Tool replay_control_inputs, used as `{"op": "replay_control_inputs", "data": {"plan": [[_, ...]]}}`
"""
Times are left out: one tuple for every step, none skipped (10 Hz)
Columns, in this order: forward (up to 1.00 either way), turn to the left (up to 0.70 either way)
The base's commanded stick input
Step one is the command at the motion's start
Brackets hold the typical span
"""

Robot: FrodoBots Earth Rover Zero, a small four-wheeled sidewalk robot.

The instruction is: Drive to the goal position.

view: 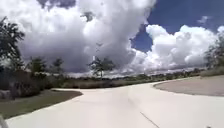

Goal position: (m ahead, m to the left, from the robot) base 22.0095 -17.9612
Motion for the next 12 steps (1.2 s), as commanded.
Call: {"op": "replay_control_inputs", "data": {"plan": [[0.85, 0.00], [0.85, 0.00], [0.85, 0.00], [0.85, 0.00], [0.85, 0.00], [0.85, 0.00], [0.85, 0.00], [0.85, 0.00], [0.85, 0.00], [0.85, 0.00], [0.85, 0.00], [0.85, 0.00]]}}
